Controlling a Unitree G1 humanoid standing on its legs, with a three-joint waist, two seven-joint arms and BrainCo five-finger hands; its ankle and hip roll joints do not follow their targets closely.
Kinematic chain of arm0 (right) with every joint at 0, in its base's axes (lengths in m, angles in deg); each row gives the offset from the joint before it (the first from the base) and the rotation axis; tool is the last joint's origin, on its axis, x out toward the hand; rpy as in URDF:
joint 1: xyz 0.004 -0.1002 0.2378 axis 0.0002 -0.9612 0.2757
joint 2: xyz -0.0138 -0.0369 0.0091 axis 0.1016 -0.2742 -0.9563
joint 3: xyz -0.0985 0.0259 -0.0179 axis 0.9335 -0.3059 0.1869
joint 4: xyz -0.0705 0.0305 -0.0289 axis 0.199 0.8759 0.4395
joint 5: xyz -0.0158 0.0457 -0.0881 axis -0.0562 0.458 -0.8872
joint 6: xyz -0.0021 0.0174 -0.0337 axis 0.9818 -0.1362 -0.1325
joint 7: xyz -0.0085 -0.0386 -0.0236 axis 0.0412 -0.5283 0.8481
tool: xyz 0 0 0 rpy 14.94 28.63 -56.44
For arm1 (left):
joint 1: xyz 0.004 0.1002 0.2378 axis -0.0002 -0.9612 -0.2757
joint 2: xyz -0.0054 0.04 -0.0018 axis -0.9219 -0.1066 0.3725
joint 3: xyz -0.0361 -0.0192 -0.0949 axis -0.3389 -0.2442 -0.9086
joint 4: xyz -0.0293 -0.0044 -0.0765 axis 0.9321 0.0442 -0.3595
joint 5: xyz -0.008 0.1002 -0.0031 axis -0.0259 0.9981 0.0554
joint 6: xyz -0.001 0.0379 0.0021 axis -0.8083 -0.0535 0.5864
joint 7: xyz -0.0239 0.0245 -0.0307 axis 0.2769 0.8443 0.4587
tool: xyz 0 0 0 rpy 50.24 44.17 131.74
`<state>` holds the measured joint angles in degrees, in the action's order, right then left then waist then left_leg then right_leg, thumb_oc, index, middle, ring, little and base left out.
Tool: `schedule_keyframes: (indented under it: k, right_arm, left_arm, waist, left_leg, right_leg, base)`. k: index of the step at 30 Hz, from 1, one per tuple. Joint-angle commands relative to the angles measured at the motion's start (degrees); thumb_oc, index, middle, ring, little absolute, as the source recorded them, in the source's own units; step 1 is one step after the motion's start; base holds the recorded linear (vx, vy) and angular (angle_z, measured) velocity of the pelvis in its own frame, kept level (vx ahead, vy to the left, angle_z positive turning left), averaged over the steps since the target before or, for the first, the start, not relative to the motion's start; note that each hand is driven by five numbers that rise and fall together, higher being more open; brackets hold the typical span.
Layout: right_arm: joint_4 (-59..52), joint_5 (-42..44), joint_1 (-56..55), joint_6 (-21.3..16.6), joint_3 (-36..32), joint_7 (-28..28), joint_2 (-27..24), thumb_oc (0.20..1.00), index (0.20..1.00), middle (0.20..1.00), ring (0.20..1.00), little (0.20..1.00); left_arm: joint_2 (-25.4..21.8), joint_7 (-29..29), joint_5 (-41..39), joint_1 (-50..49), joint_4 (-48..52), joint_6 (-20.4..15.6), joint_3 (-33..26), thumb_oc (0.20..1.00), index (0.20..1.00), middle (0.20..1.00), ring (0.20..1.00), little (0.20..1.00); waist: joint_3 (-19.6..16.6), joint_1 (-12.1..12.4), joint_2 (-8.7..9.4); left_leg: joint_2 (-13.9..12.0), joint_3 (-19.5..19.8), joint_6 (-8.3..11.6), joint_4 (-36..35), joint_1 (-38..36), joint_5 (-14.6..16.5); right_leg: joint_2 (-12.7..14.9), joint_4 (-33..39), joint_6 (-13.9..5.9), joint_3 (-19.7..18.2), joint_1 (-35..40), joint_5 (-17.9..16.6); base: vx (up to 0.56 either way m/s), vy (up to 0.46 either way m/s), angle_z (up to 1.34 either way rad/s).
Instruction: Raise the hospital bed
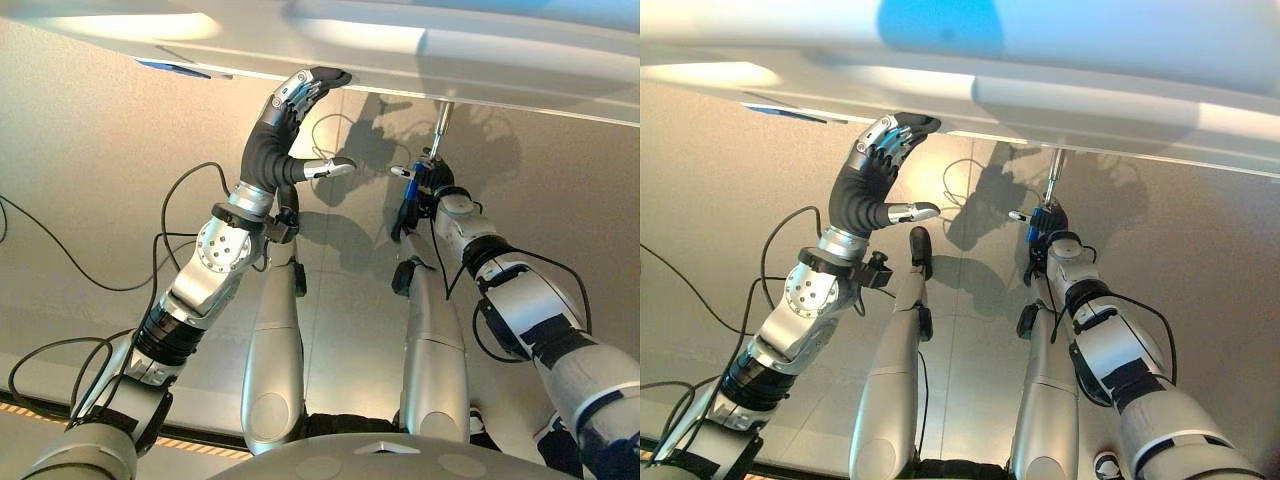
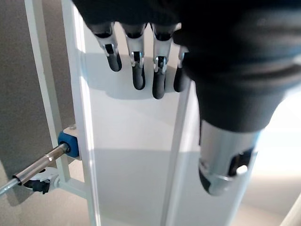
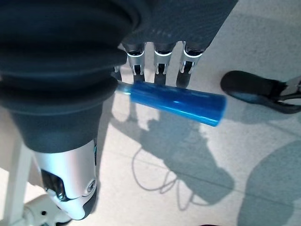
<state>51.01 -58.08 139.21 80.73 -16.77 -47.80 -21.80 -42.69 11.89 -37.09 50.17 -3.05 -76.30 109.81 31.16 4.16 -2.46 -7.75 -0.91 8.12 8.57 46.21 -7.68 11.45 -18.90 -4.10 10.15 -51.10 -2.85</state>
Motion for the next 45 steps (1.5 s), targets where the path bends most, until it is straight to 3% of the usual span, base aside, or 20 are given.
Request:
schedule_keyframes:
  k: [1,14,15,16,17,37,45]
  right_arm:
    - [0.1,-1.7,-1.7,0.9,0.2,0.1,0.7,1.000,1.000,1.000,1.000,1.000]
    - [-2.0,1.0,-1.1,-0.2,-0.2,-0.2,1.6,1.000,1.000,1.000,1.000,1.000]
    - [-2.1,1.0,-0.9,-0.2,-0.2,-0.2,1.6,0.906,0.906,0.906,0.906,0.906]
    - [-2.2,1.1,-0.7,-0.2,-0.1,-0.3,1.6,0.410,0.410,0.410,0.410,0.410]
    - [-2.2,1.3,-0.6,-0.2,-0.2,-0.3,1.5,0.200,0.200,0.200,0.200,0.200]
    - [-3.0,1.8,1.7,-1.2,-0.8,-1.6,0.3,0.200,0.200,0.200,0.200,0.200]
    - [-6.7,-3.3,3.0,-1.4,3.6,-1.6,2.5,0.200,0.200,0.200,0.200,0.200]
  left_arm:
    - [1.3,0.3,-1.4,0.3,10.2,-4.2,-1.4,1.000,1.000,1.000,1.000,1.000]
    - [1.0,1.0,-1.9,-1.2,11.0,-4.6,-2.5,1.000,1.000,1.000,1.000,1.000]
    - [1.1,0.9,-2.0,-1.2,11.1,-4.6,-2.4,1.000,1.000,1.000,1.000,1.000]
    - [1.1,1.0,-2.1,-1.3,11.0,-4.7,-2.4,1.000,1.000,1.000,1.000,1.000]
    - [1.1,0.9,-2.1,-1.2,11.0,-4.7,-2.4,1.000,1.000,1.000,1.000,1.000]
    - [0.5,1.0,-2.4,-2.1,12.3,-4.6,-1.9,1.000,1.000,1.000,1.000,1.000]
    - [0.3,0.9,-3.5,-1.9,13.0,-4.8,-2.1,1.000,1.000,1.000,1.000,1.000]
  waist:
    - [-1.4,0.2,-2.76]
    - [-1.4,0.1,-2.82]
    - [-1.4,0.2,-2.83]
    - [-1.4,0.2,-2.84]
    - [-1.4,0.3,-2.91]
    - [-1.4,0.4,-3.21]
    - [-1.4,0.4,-2.38]
  left_leg:
    - [1.4,0.7,-1.34,3.1,2.9,2.0]
    - [1.4,0.1,-1.35,2.0,2.8,1.8]
    - [1.5,0.1,-1.38,2.0,2.8,1.8]
    - [1.5,0.1,-1.38,2.1,3.0,1.8]
    - [1.5,0.1,-1.41,2.1,3.1,1.8]
    - [1.5,-0.1,-1.48,1.8,3.1,2.0]
    - [1.4,0.1,-1.32,1.6,3.3,1.8]
  right_leg:
    - [1.1,4.8,-4.62,-0.5,1.1,-2.5]
    - [1.3,5.6,-4.93,-0.8,1.0,-2.7]
    - [1.2,5.6,-4.93,-0.8,1.0,-2.7]
    - [1.2,5.5,-4.92,-0.8,0.8,-2.7]
    - [1.2,5.5,-4.93,-1.0,0.8,-2.6]
    - [1.1,5.4,-5.11,-1.0,0.4,-2.5]
    - [1.0,5.5,-5.10,-0.8,0.5,-2.6]
  base:
    - [0.00,0.000,0.00]
    - [0.00,0.000,0.00]
    - [0.00,0.000,0.00]
    - [0.00,0.000,0.00]
    - [0.00,0.000,0.00]
    - [0.00,0.000,0.00]
    - [0.00,0.000,0.00]
